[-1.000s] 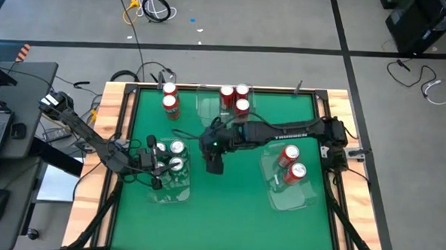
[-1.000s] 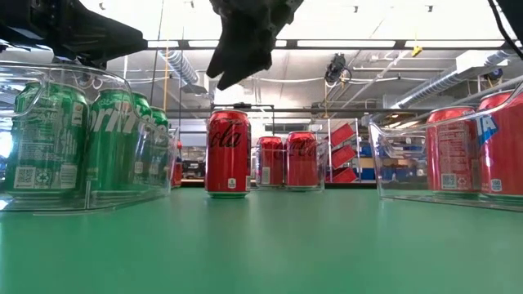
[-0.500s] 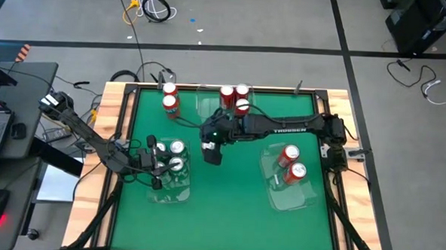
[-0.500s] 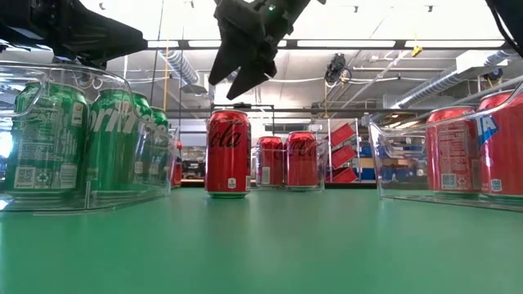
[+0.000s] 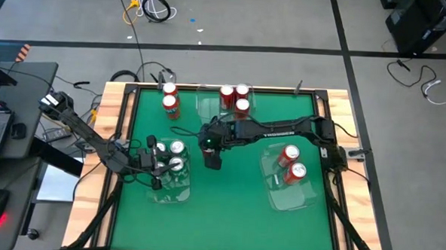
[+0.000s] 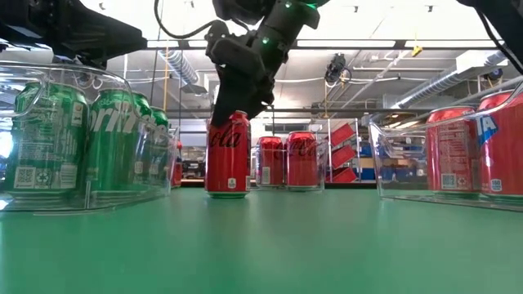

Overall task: Sort soda cans
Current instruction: Put the red-black soda can into the top transparent bin

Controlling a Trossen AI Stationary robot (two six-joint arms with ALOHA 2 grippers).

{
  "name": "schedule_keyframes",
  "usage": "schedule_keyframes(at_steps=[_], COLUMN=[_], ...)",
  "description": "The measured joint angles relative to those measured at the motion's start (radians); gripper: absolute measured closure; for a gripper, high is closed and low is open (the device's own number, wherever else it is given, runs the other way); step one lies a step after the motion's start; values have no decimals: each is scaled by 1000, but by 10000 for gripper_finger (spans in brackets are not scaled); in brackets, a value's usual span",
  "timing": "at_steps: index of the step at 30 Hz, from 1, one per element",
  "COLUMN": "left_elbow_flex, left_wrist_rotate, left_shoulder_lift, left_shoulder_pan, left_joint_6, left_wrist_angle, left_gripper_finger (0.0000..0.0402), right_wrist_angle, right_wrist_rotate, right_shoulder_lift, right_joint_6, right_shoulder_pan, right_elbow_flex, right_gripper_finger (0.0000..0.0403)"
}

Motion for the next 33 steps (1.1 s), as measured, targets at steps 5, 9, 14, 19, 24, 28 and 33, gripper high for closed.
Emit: schedule_keyframes(at_steps=[5,9,14,19,24,28,33], left_elbow_flex=[0,0,1,1,1,1,1], left_wrist_rotate=[0,0,0,0,0,0,0], left_shoulder_lift=[0,0,0,0,0,0,0], left_shoulder_pan=[0,0,0,0,0,0,0], left_joint_6=[-1,-1,-2,-2,-2,-3,-3], left_wrist_angle=[0,1,1,2,2,3,3], left_gripper_finger=[254,254,254,254,254,254,254], right_wrist_angle=[1,-94,-224,-322,-365,-345,-308], right_wrist_rotate=[3,4,45,198,221,227,279], right_shoulder_lift=[-8,-8,-10,-13,-14,-14,-12], right_joint_6=[12,34,56,53,42,51,34], right_shoulder_pan=[0,-7,-26,-74,-153,-197,-232], right_elbow_flex=[2,80,240,383,402,355,296], right_gripper_finger=[128,139,139,139,139,139,139])
